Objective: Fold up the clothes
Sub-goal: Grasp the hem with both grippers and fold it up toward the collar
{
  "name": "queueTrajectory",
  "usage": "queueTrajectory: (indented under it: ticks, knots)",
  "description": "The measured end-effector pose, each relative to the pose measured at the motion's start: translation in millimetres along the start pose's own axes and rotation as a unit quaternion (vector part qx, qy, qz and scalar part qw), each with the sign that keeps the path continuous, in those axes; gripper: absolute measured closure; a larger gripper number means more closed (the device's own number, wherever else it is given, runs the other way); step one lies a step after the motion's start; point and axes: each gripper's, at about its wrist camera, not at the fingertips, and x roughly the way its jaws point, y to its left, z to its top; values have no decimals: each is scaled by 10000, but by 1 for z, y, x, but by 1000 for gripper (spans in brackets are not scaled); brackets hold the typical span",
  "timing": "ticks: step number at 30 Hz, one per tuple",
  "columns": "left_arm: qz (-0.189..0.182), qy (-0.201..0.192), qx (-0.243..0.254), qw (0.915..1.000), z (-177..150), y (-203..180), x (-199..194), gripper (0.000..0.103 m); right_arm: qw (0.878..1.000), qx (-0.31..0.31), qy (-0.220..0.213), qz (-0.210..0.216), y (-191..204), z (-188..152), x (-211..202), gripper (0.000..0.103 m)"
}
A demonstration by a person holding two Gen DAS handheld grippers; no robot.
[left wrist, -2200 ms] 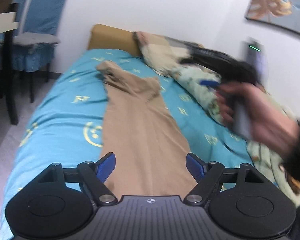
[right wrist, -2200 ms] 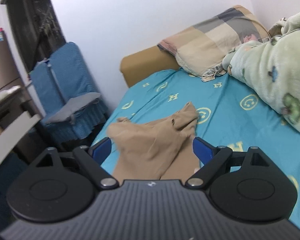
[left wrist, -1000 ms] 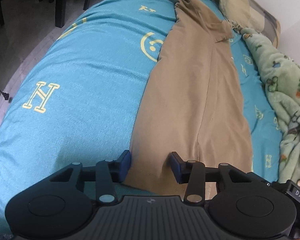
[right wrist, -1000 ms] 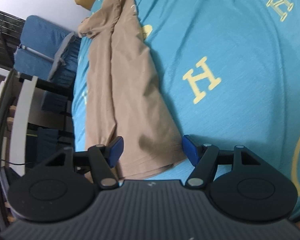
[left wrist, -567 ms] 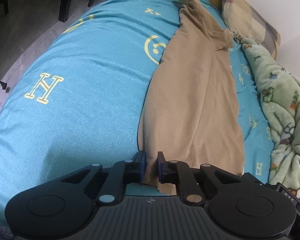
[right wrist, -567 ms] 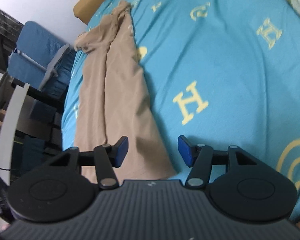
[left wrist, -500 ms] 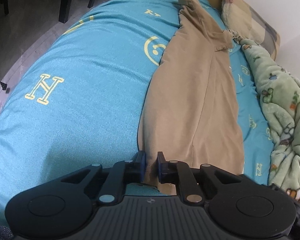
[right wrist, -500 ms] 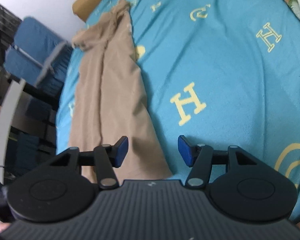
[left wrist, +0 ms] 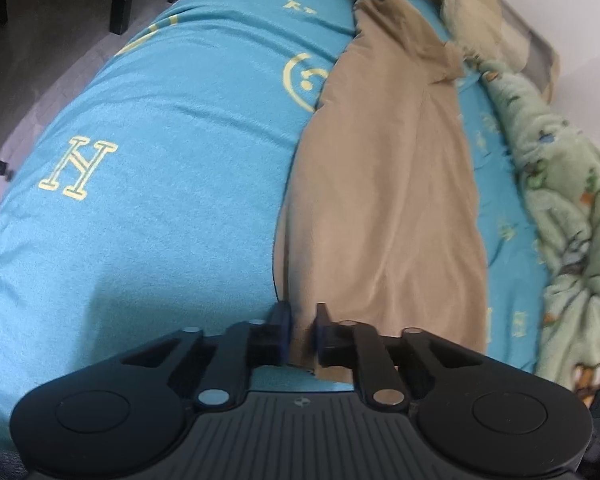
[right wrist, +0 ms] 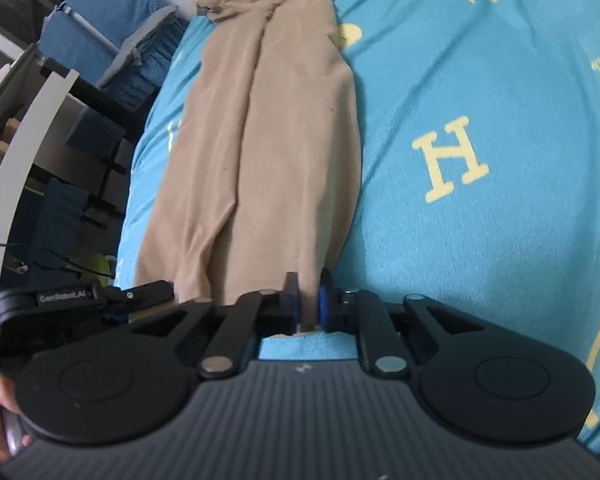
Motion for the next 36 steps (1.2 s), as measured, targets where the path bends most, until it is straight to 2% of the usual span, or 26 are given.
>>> queueTrajectory:
  ticks: [4, 6, 9, 12, 14, 18, 21, 24, 26, 30, 36]
  knots:
    - [-747, -304, -422, 9958, 0, 6, -26, 95, 9985, 227, -327, 367, -5, -1, -26, 94]
    - [-1184, -480, -580, 9901, 0, 5, -45, 95, 9964, 325, -571, 543, -6, -2, -45, 94]
    - [-1789, -718, -772, 9782, 1, 0, -75, 95, 9873, 659, -1019, 1029, -11, 2, -85, 95]
    - [-2116, -834, -695, 9713, 2, -17, -103, 95, 9783, 734, -1414, 1327, -4, 9, -122, 95]
    - [-2199, -917, -474, 9700, -6, -32, -126, 95, 9733, 722, -1599, 1479, 0, 8, -144, 95]
    - [-2403, -1039, -256, 9648, -45, -53, -164, 95, 9690, 594, -1841, 1539, 3, -11, -184, 95]
    - [-2254, -1123, 37, 9678, -71, -60, -174, 95, 9678, 738, -1884, 1498, -9, -32, -195, 95]
    - [-1925, -1135, 451, 9737, -74, -78, -167, 95, 9666, 854, -1992, 1367, -17, -37, -195, 95]
    - [-1791, -1205, 559, 9748, -56, -91, -158, 95, 9666, 899, -2076, 1205, -18, -22, -186, 95]
    - [-1540, -1455, 722, 9746, -5, -116, -131, 95, 9626, 1059, -2238, 1098, -13, 29, -159, 95]
    - [-1247, -2045, 1020, 9655, 71, -138, -71, 95, 9648, 610, -2486, 608, 12, 112, -95, 95]
